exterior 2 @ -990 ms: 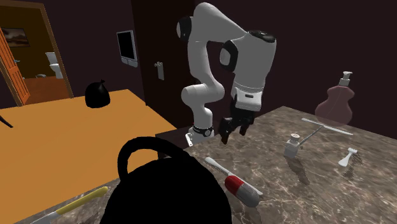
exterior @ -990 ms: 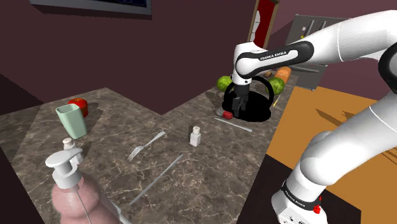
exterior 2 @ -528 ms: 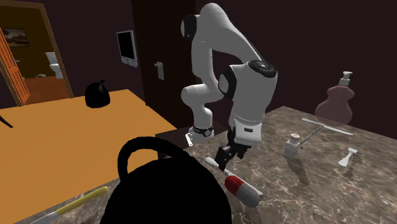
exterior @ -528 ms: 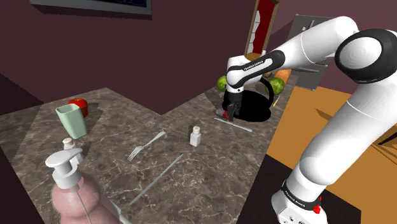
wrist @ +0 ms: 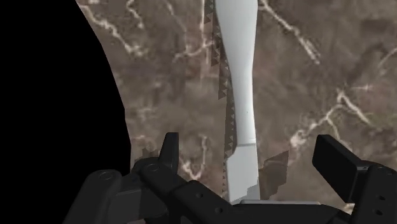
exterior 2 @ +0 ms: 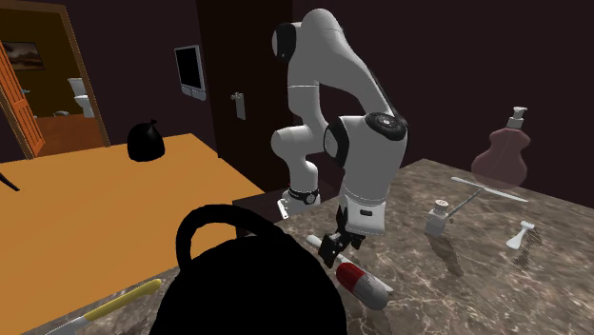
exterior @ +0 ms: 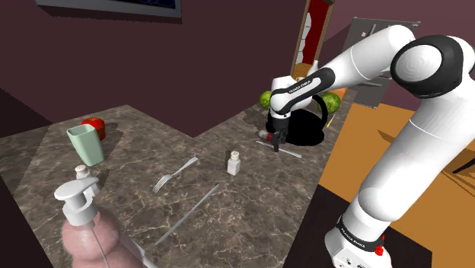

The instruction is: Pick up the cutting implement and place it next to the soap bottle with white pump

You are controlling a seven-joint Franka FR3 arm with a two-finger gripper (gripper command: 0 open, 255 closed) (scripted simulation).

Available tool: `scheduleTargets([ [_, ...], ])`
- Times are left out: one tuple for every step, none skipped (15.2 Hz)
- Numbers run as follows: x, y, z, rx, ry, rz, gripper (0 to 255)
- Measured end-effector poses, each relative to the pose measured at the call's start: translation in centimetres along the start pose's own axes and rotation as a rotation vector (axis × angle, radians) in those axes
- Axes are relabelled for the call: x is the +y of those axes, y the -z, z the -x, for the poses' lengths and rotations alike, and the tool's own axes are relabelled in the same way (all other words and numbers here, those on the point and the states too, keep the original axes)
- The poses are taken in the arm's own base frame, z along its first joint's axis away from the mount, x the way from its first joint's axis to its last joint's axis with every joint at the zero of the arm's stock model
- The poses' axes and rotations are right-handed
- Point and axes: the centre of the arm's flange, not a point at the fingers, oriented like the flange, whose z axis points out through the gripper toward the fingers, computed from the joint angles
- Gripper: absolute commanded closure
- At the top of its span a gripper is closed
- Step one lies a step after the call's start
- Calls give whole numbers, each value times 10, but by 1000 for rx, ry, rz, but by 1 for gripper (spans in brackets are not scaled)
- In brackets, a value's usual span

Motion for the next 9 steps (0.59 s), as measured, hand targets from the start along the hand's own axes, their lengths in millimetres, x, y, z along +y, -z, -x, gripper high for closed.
scheduleTargets([
  [0, -1, 0, 0, 0, 0, 0],
  [0, -2, 0, 0, 0, 0, 0],
  [0, -2, 0, 0, 0, 0, 0],
  [0, -2, 0, 0, 0, 0, 0],
  [0, -2, 0, 0, 0, 0, 0],
  [0, -2, 0, 0, 0, 0, 255],
  [1, -2, 0, 1, 0, 1, 255],
  [4, 2, 1, 8, -2, 10, 255],
  [5, 3, 1, 12, -5, 9, 255],
])
